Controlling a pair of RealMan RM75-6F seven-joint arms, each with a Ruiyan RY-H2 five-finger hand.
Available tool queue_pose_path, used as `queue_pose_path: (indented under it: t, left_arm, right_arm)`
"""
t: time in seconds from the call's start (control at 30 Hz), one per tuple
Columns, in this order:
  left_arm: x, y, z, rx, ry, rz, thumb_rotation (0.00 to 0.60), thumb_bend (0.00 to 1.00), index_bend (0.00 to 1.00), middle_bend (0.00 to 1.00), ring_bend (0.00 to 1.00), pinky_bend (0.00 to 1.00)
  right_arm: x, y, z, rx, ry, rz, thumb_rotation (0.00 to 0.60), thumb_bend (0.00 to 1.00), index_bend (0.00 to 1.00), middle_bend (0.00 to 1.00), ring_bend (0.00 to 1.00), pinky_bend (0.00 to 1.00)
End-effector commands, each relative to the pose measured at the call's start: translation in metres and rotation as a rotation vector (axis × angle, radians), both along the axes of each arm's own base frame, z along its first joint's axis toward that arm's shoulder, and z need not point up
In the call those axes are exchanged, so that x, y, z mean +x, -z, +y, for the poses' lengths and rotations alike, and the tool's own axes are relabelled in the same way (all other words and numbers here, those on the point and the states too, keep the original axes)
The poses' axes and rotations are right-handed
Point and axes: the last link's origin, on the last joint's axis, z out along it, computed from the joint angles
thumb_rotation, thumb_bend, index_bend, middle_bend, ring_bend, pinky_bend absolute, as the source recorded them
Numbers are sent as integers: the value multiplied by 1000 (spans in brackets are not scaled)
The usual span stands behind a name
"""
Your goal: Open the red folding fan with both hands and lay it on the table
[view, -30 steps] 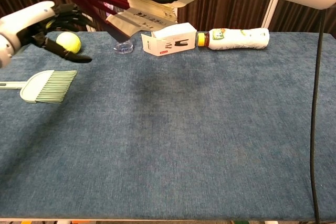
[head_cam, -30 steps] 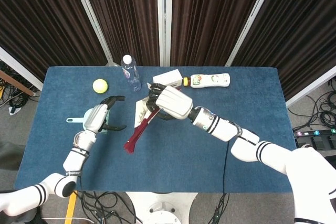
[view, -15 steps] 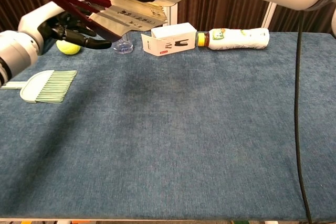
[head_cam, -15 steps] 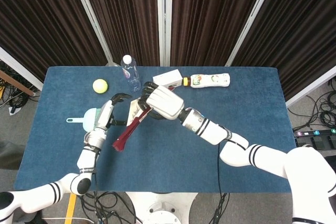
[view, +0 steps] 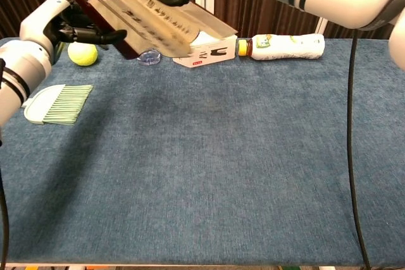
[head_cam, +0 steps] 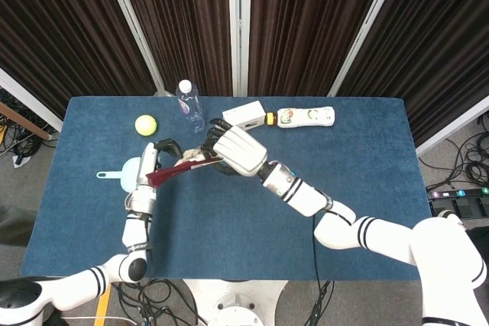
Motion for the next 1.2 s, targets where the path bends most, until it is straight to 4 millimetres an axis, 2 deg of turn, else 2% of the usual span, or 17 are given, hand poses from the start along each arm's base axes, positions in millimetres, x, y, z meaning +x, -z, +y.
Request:
queue_pose_path:
  t: [0.03, 0.27, 0.43, 0.57, 0.77, 1.0, 1.2]
  left_arm:
    - [-17, -8, -1, 14, 25, 158, 600, 312, 768, 783, 552, 601]
    - [-47, -39, -4, 141, 53, 528, 600, 310, 755, 767, 552, 601]
    - [-56, -47, -14, 199, 100, 772, 600, 309, 736, 749, 551, 595]
    - [-55, -42, -22, 193, 97, 867, 600, 307, 721, 735, 549, 589]
    - [-46, -33, -34, 237, 108, 957, 600, 307, 712, 728, 549, 586]
    - [-41, -15, -42, 241, 146, 1039, 600, 308, 710, 727, 549, 587]
    - [-42, -3, -57, 243, 190, 1096, 600, 307, 708, 722, 549, 588]
  right_arm:
    - [-12, -11, 3, -53, -23, 26, 600, 785, 724, 539, 317, 166]
    - [-49, -34, 24, -191, -102, 109, 600, 779, 724, 539, 317, 148]
    - [-81, -43, 42, -244, -119, 165, 600, 777, 724, 539, 317, 138]
    - [-106, -46, 55, -285, -102, 204, 600, 780, 722, 539, 313, 129]
    - [-130, -46, 71, -307, -80, 218, 600, 781, 717, 539, 305, 115]
    - [-149, -35, 80, -287, -48, 209, 600, 776, 701, 537, 295, 84]
    - [-161, -30, 93, -294, -27, 206, 600, 778, 684, 527, 283, 65]
